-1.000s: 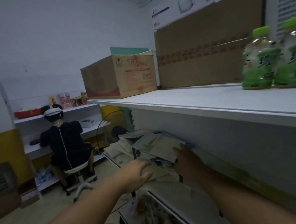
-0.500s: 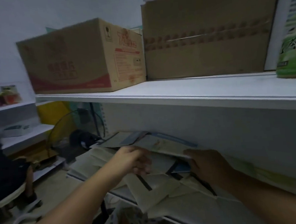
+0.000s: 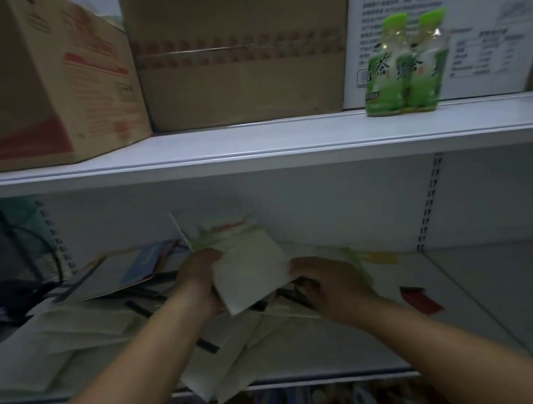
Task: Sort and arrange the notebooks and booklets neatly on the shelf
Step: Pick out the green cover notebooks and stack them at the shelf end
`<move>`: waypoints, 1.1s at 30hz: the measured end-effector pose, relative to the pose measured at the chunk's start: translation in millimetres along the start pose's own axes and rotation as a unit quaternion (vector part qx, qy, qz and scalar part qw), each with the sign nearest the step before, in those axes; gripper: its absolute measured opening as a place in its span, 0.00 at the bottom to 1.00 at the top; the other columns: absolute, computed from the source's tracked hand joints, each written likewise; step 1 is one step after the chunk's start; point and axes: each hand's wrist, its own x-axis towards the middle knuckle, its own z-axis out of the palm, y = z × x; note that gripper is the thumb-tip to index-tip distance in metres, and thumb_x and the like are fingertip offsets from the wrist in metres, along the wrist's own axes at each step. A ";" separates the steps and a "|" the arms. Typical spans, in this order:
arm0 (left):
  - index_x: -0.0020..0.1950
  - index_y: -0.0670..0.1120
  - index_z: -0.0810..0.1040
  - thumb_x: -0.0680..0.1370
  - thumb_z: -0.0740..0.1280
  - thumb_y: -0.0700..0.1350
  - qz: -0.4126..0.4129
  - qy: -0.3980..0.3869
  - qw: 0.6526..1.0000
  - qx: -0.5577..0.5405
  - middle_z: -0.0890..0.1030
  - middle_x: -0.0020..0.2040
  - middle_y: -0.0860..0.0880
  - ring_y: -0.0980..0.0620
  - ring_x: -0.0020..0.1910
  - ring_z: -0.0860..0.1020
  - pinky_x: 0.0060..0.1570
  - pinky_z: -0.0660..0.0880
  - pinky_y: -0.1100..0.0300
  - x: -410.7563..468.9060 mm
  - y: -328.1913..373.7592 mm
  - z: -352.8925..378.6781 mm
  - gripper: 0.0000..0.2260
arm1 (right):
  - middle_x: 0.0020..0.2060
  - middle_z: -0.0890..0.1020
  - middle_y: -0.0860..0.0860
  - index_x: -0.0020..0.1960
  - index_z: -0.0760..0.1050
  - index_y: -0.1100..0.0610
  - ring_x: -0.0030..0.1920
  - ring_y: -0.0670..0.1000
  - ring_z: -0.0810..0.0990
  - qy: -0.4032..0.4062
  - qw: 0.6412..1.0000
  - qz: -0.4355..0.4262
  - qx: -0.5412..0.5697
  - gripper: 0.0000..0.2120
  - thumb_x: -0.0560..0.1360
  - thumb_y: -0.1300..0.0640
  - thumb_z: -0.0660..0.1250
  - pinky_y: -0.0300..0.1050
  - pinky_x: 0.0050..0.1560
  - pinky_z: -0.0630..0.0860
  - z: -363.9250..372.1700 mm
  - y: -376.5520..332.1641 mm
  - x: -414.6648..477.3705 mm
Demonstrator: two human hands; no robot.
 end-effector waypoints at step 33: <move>0.59 0.44 0.77 0.81 0.60 0.43 0.118 -0.005 0.993 -0.002 0.82 0.51 0.42 0.44 0.45 0.81 0.47 0.77 0.52 -6.0 -39.3 78.2 0.11 | 0.62 0.78 0.49 0.65 0.75 0.52 0.62 0.49 0.76 0.017 0.990 -0.007 0.140 0.18 0.76 0.57 0.62 0.43 0.61 0.73 -50.7 37.0 -1.2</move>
